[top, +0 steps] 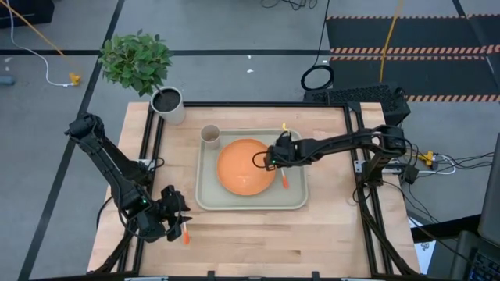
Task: Pick and place plate/cup/fork/spoon on tray
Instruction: Put the orange fork beside the plate on the white serving tray to the right of the orange plate
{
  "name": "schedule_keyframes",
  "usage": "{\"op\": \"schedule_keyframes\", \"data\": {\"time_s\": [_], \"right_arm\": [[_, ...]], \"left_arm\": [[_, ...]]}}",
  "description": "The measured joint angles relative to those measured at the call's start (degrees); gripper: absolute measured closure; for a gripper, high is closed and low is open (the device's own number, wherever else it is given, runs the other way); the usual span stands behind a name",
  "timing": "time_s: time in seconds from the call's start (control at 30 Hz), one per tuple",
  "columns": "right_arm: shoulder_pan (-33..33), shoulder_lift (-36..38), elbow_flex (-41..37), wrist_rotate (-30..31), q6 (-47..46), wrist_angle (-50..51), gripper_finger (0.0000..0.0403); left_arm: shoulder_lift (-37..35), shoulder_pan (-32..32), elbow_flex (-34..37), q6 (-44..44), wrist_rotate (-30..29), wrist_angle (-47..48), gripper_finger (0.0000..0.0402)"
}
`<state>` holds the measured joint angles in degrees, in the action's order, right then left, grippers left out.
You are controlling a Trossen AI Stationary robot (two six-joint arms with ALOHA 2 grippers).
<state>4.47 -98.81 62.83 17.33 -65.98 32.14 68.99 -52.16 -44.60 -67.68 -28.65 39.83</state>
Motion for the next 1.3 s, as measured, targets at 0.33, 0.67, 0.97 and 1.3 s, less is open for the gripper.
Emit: {"op": "schedule_keyframes", "data": {"time_s": [0.33, 0.67, 0.97, 1.3], "right_arm": [[-2.86, 4.67, 0.07, -1.06, 1.34, 3.53, 0.0312], [-8.09, 4.84, 0.07, -7.53, 10.65, 7.02, 0.0314], [-13.66, 4.88, -1.87, -6.72, 26.6, 4.71, 0.0368], [-16.22, 5.09, -13.1, -7.05, 35.17, -7.79, 0.0395]], "left_arm": [[0.0, 0.0, -0.02, 1.64, 0.01, -0.31, 0.0245], [0.0, 0.0, -0.02, 1.67, 0.01, -0.66, 0.0245], [0.0, 0.33, -0.02, 1.67, 0.02, -1.04, 0.0245], [0.0, 1.97, -0.02, 4.3, 0.03, -1.28, 0.0245]]}}
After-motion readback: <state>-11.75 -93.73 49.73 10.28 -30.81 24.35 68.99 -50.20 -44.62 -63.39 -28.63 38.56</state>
